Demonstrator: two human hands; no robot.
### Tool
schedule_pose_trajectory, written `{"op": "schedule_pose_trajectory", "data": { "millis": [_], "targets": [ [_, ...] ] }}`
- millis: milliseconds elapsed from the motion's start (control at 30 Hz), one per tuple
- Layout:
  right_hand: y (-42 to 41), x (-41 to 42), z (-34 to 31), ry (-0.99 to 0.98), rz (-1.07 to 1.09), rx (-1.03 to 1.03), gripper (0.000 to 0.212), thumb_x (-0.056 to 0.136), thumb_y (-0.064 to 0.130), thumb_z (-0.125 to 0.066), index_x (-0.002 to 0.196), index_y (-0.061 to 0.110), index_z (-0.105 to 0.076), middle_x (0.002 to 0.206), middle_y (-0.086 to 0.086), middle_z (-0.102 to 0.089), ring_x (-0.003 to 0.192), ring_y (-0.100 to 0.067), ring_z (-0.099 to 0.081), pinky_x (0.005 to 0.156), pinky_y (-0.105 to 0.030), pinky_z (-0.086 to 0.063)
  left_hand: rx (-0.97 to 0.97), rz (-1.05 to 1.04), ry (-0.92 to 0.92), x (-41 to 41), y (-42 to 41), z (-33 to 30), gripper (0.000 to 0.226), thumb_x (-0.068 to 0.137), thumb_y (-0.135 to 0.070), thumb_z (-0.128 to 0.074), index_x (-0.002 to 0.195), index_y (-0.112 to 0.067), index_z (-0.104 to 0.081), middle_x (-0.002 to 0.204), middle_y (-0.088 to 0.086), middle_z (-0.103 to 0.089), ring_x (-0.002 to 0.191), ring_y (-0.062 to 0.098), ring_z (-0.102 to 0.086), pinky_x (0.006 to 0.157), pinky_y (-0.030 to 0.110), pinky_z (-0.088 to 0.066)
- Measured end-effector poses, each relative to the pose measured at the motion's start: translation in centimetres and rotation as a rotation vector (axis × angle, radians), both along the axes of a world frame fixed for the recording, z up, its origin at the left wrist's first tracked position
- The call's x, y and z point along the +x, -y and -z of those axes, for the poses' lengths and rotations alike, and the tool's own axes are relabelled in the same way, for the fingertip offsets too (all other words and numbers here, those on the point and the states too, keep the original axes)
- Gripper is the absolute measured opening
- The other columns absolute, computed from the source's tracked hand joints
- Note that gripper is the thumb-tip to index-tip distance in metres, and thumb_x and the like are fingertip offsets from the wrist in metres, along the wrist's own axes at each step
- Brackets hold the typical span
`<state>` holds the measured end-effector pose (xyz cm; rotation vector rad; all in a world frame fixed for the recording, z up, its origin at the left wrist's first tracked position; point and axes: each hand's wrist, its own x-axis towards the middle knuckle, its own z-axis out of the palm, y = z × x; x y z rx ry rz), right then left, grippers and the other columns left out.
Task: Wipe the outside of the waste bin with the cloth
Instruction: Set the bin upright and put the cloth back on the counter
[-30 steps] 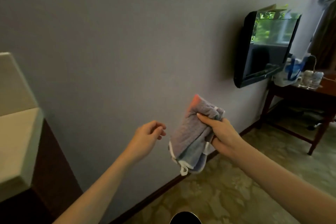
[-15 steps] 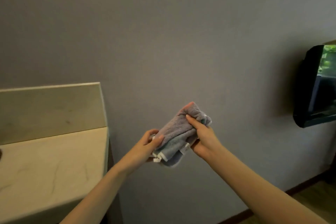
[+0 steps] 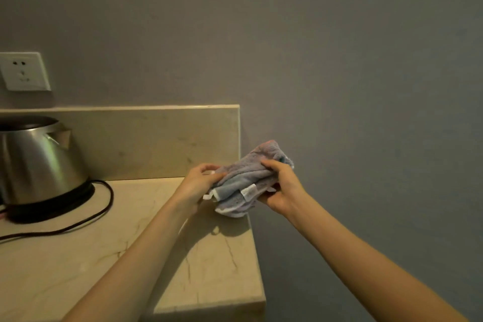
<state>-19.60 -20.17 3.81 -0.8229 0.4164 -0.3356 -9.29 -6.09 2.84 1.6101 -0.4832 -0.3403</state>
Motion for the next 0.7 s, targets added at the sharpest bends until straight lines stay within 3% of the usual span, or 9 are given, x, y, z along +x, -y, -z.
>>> {"op": "schedule_pose_trajectory", "data": {
  "millis": [133, 267, 367, 500, 633, 700],
  "targets": [
    [-0.2, 2.7, -0.3, -0.002, -0.049, 0.045, 0.014, 0.081, 0.015, -0.063, 0.088, 0.002, -0.062, 0.089, -0.018, -0.063, 0.078, -0.033, -0.063, 0.061, -0.044, -0.057, -0.349, -0.133, -0.116, 3.2, -0.8, -1.1, 0.025, 0.086, -0.012, -0.062, 0.108, -0.001, -0.057, 0.093, 0.013, -0.064, 0.076, 0.018, -0.062, 0.067, 0.025, -0.052],
    [-0.9, 5.6, 0.8, -0.123, -0.137, -0.015, 0.034, 0.081, 0.026, -0.072, 0.106, 0.005, -0.061, 0.102, -0.021, -0.064, 0.08, -0.034, -0.069, 0.052, -0.041, -0.057, -0.512, -0.263, -0.145, 5.9, -2.0, -1.1, 0.024, 0.091, -0.014, -0.051, 0.109, -0.001, -0.057, 0.092, 0.013, -0.061, 0.086, 0.024, -0.057, 0.073, 0.032, -0.048],
    [-1.0, 7.0, 2.2, -0.257, -0.19, -0.132, 0.041, 0.078, 0.033, -0.077, 0.107, 0.011, -0.059, 0.099, -0.023, -0.065, 0.063, -0.038, -0.07, 0.046, -0.037, -0.056, -0.359, -0.361, 0.015, 7.1, -2.3, -0.1, 0.026, 0.094, -0.024, -0.049, 0.108, -0.004, -0.058, 0.099, 0.012, -0.062, 0.093, 0.023, -0.057, 0.076, 0.03, -0.047],
    [0.1, 7.6, 3.0, -0.365, -0.191, -0.391, 0.049, 0.078, 0.045, -0.074, 0.1, 0.004, -0.058, 0.071, -0.024, -0.07, 0.052, -0.03, -0.069, 0.039, -0.03, -0.053, -0.053, -0.314, 0.242, 8.1, -2.5, 1.5, 0.043, 0.092, -0.044, -0.048, 0.111, -0.008, -0.059, 0.108, 0.01, -0.064, 0.1, 0.022, -0.059, 0.084, 0.031, -0.045],
    [0.8, 7.5, 2.7, -0.372, -0.162, -0.462, 0.052, 0.08, 0.035, -0.074, 0.108, -0.005, -0.056, 0.07, -0.024, -0.069, 0.048, -0.028, -0.067, 0.038, -0.029, -0.053, -0.215, -0.14, 0.257, 7.4, -2.3, 1.2, 0.045, 0.083, -0.053, -0.057, 0.105, -0.014, -0.057, 0.103, 0.005, -0.06, 0.093, 0.013, -0.058, 0.082, 0.031, -0.047],
    [0.6, 7.4, 2.8, -0.297, -0.108, -0.33, 0.04, 0.082, 0.021, -0.074, 0.108, -0.004, -0.057, 0.082, -0.024, -0.066, 0.055, -0.031, -0.067, 0.041, -0.031, -0.055, -0.121, -0.112, 0.375, 7.0, -2.1, 1.4, 0.042, 0.082, -0.036, -0.067, 0.118, -0.017, -0.054, 0.116, 0.004, -0.053, 0.103, 0.013, -0.055, 0.088, 0.031, -0.046]
  ]
}}
